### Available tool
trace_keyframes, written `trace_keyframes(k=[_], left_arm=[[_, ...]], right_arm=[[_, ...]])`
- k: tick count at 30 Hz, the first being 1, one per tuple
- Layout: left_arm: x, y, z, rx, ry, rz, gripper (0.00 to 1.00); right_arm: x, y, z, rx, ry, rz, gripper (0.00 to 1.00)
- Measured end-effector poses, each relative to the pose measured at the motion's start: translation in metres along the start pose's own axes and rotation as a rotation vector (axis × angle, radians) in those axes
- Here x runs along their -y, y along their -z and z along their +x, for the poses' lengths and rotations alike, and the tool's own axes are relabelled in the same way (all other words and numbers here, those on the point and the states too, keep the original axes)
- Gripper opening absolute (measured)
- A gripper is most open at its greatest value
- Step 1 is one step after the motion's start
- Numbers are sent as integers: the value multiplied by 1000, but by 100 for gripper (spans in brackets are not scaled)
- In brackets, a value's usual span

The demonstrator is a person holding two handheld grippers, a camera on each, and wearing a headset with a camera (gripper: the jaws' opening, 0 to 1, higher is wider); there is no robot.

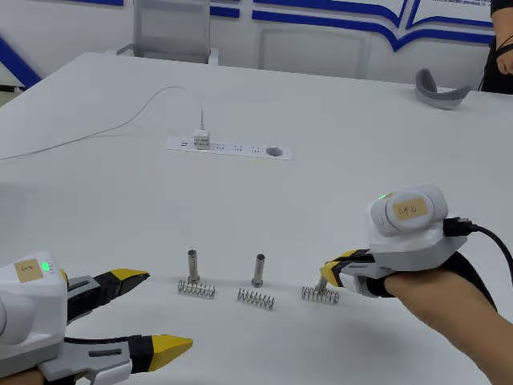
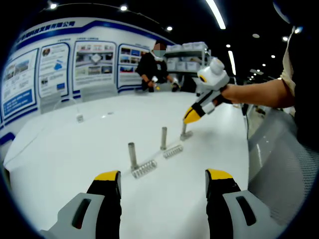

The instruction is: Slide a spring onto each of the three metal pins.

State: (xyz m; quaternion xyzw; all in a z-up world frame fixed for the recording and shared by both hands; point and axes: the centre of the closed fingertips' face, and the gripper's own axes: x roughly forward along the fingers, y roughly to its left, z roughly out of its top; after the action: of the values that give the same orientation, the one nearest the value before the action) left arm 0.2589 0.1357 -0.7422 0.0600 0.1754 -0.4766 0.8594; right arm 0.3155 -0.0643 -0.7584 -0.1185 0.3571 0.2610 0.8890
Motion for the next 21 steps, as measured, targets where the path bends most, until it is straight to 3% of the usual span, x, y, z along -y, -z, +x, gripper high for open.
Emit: trace_keyframes(k=[21], left_arm=[[1,-1,2,0,4,-1,70]], right_arm=[[-1,0,-4,17,-16,-34,16]])
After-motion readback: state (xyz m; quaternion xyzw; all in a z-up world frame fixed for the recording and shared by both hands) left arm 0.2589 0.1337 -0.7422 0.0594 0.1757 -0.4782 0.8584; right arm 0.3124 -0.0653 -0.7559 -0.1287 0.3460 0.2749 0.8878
